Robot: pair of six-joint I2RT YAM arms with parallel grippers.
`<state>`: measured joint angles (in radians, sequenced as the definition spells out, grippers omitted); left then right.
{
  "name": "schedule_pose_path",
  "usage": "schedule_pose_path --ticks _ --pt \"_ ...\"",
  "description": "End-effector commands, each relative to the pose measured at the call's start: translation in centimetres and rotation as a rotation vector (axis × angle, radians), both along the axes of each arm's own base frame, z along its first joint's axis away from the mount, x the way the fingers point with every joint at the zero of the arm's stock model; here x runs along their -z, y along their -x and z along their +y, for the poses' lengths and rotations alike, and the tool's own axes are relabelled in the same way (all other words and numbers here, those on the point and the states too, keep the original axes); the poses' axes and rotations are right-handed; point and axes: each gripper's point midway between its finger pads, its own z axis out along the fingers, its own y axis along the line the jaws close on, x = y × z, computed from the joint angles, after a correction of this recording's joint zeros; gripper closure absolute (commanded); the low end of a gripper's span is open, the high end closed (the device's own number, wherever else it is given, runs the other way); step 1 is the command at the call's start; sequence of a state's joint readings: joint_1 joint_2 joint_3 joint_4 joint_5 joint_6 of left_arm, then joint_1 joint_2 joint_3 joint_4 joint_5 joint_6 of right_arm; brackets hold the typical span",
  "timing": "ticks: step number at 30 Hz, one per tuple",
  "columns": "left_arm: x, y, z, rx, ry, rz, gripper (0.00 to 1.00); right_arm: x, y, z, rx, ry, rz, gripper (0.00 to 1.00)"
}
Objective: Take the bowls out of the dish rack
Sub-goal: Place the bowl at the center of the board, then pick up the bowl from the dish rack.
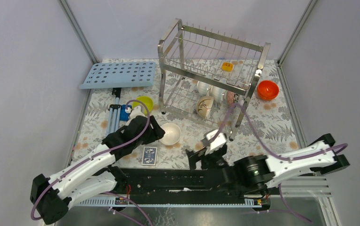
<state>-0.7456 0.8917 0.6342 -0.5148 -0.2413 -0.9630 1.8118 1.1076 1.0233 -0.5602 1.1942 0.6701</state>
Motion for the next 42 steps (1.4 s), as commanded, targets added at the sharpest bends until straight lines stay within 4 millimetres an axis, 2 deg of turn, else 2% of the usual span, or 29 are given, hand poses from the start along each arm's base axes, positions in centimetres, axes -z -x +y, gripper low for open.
schedule_pose_path --ticks 1,6,12,16,19,22,23,25,27,29,31,33,36,38,42 --pt "-2.4 -0.7 0.4 -0.017 0.044 -0.1 0.35 -7.4 -2.4 -2.7 0.005 -0.176 -0.05 0.04" --pt "-2.7 -0.7 0.6 -0.025 0.057 -0.126 0.35 -12.2 -4.7 -7.4 0.099 -0.211 -0.109 0.07" --pt "-2.8 -0.9 0.3 -0.016 0.058 -0.12 0.35 -18.2 -6.2 -11.0 0.194 -0.27 -0.205 0.1" --pt "-2.9 -1.0 -0.2 -0.006 0.072 -0.119 0.35 -23.5 -6.9 -11.4 0.208 -0.263 -0.31 0.1" --pt "-2.9 -1.0 -0.6 0.004 0.075 -0.109 0.35 -27.0 -7.8 -10.8 0.214 -0.22 -0.356 0.1" --pt "-3.1 -1.0 -0.6 0.002 0.081 -0.11 0.35 -29.1 -9.8 -9.3 0.225 -0.157 -0.375 0.09" --pt "-3.1 -1.0 -0.6 0.001 0.082 -0.108 0.35 -30.4 -11.1 -9.7 0.26 -0.192 -0.366 0.08" --pt "-3.3 -1.0 -0.6 0.0 0.09 -0.113 0.35 -30.8 -13.9 -9.3 0.301 -0.165 -0.354 0.07" --pt "-3.5 -0.8 -0.5 -0.001 0.089 -0.113 0.35 -31.0 -17.1 -10.6 0.375 -0.195 -0.332 0.07" --pt "-4.0 -0.7 -0.2 -0.006 0.088 -0.119 0.35 -31.4 -19.7 -14.4 0.474 -0.299 -0.327 0.07" --pt "-4.6 -0.7 0.0 -0.007 0.09 -0.135 0.35 -31.3 -21.2 -19.3 0.608 -0.42 -0.336 0.07" --pt "-5.4 -0.7 0.2 -0.002 0.091 -0.158 0.35 -30.3 -21.5 -23.9 0.735 -0.522 -0.349 0.07" --pt "-6.5 -1.0 0.3 0.0 0.085 -0.192 0.35 -27.7 -20.4 -28.7 0.872 -0.635 -0.355 0.07" --pt "-6.9 -1.3 0.1 0.009 0.079 -0.205 0.35 -25.6 -19.3 -30.3 0.935 -0.673 -0.341 0.08" --pt "-7.4 -1.8 -0.6 0.037 0.077 -0.218 0.35 -19.6 -17.4 -30.8 0.978 -0.685 -0.251 0.1"
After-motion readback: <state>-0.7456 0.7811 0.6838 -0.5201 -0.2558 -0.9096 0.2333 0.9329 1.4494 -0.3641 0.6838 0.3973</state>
